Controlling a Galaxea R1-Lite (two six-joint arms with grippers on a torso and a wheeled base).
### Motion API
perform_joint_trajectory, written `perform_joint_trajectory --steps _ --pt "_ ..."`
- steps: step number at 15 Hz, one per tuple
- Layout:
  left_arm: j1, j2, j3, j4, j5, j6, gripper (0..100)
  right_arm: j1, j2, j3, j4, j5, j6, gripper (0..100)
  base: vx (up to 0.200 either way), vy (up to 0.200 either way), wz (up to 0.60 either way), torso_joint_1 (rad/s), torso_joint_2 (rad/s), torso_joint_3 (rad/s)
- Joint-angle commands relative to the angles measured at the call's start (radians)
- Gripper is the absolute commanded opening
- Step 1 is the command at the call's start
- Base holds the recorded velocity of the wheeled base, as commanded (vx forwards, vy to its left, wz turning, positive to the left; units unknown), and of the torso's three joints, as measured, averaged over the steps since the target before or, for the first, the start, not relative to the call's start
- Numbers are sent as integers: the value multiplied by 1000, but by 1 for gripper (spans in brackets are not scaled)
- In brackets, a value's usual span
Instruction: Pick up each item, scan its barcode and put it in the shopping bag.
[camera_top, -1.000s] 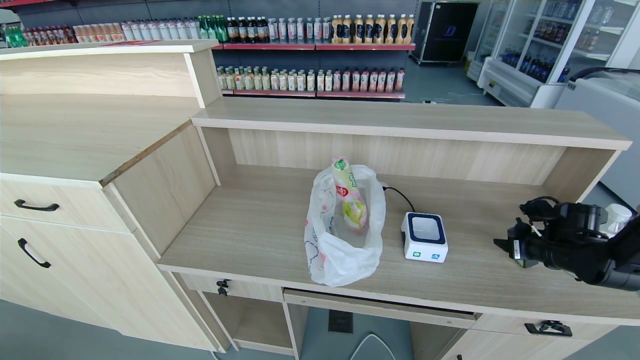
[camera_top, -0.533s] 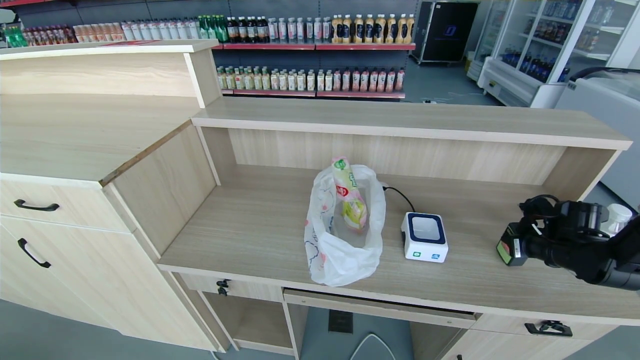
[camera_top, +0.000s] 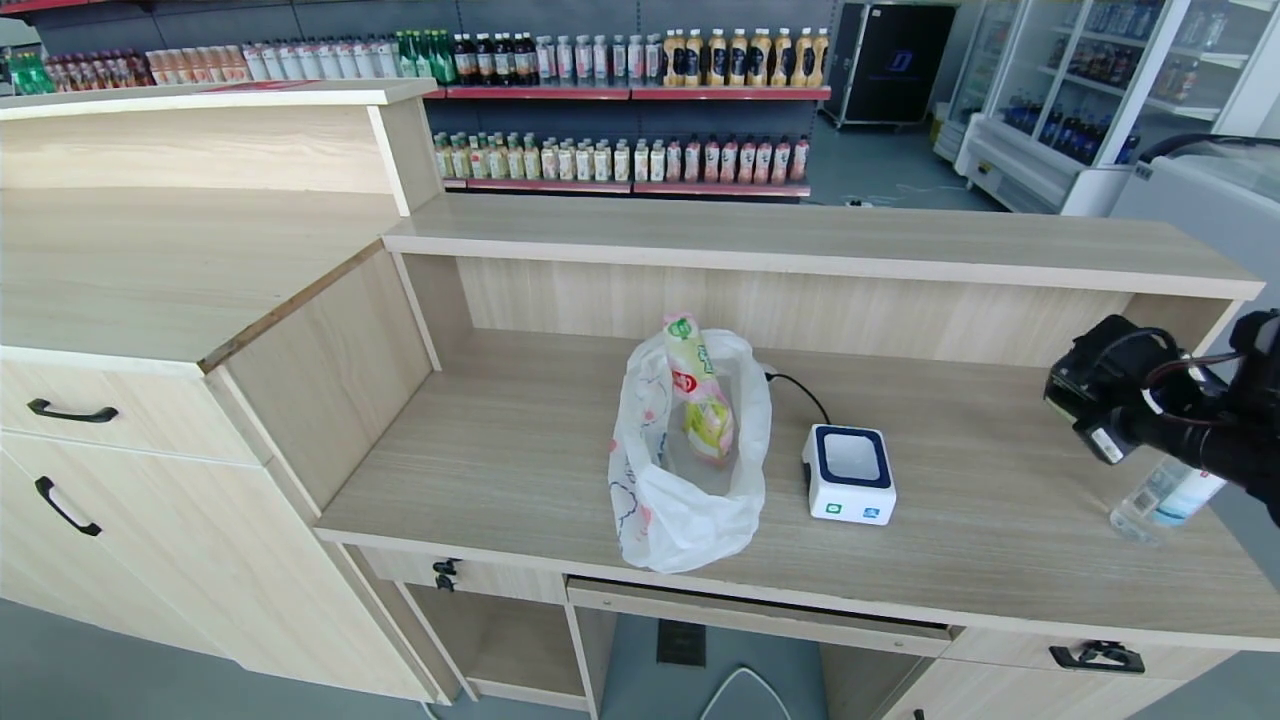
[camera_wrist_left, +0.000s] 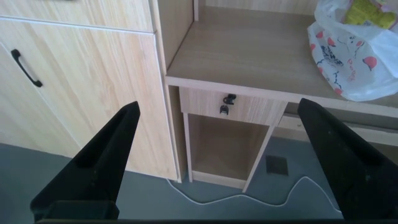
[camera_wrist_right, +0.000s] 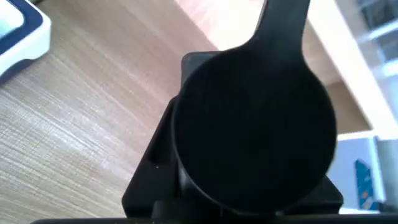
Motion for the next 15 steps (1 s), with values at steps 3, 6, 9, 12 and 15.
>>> perform_joint_trajectory --steps 3,6,9,12,15 --pt "1 0 0 0 0 0 100 172 -375 70 -29 381 -607 0 0 0 0 0 0 0" --pt "1 0 0 0 0 0 100 320 -421 125 -32 564 -1005 0 0 0 0 0 0 0" --pt "1 0 0 0 0 0 100 459 -470 131 -26 647 -1242 0 0 0 0 0 0 0" --pt "1 0 0 0 0 0 100 605 -533 196 -26 645 -1323 0 0 0 0 0 0 0" --pt "1 0 0 0 0 0 100 714 -631 262 -1 633 -1436 0 0 0 0 0 0 0"
